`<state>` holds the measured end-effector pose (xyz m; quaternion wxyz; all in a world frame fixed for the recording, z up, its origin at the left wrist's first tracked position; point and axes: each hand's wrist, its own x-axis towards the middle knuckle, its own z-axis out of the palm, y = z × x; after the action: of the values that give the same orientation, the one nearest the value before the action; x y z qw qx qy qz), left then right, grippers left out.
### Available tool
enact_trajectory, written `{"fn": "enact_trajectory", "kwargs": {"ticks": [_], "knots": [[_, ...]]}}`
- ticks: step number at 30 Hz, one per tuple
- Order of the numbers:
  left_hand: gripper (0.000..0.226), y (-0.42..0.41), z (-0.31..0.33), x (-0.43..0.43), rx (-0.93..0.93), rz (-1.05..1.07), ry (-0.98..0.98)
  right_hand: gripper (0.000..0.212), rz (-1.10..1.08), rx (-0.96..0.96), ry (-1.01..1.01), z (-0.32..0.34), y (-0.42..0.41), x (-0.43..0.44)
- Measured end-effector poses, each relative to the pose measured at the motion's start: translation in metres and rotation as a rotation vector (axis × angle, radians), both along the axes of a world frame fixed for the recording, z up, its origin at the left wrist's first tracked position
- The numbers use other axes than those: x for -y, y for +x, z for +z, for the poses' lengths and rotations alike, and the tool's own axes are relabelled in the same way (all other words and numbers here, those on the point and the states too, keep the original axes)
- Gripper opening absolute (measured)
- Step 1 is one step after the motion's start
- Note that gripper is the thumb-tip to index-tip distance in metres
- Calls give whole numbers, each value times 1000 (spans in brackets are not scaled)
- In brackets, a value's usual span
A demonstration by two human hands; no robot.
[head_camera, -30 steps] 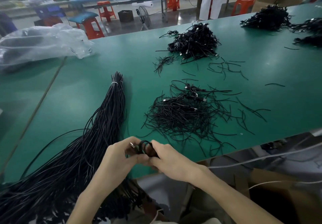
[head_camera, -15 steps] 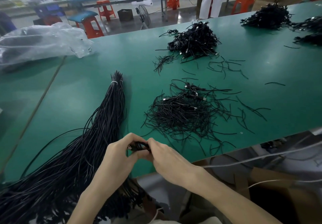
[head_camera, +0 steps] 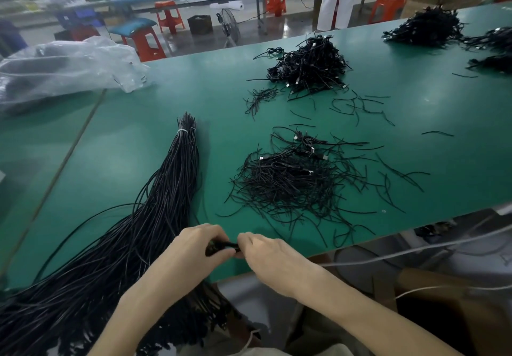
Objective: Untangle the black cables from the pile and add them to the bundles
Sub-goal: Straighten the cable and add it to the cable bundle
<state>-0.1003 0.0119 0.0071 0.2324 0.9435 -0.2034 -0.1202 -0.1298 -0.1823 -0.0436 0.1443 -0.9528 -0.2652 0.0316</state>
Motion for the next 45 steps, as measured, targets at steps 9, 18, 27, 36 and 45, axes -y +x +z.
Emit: {"fn": "enact_trajectory", "kwargs": {"ticks": [9, 18, 27, 36, 45], "knots": [[25, 7, -17, 6, -43, -192, 292, 26, 49, 186, -34, 4, 19, 2], [38, 33, -44, -8, -221, 282, -394, 42, -346, 344, 177, 24, 68, 41], [35, 32, -40, -7, -505, 353, -803, 34, -704, 70, 147, -16, 92, 68], [36, 35, -53, -15, -541, 401, -871, 12, -771, 96, 322, -16, 96, 79], [38, 39, -54, -14, -568, 406, -878, 4, -839, 233, 453, 10, 90, 84]]}}
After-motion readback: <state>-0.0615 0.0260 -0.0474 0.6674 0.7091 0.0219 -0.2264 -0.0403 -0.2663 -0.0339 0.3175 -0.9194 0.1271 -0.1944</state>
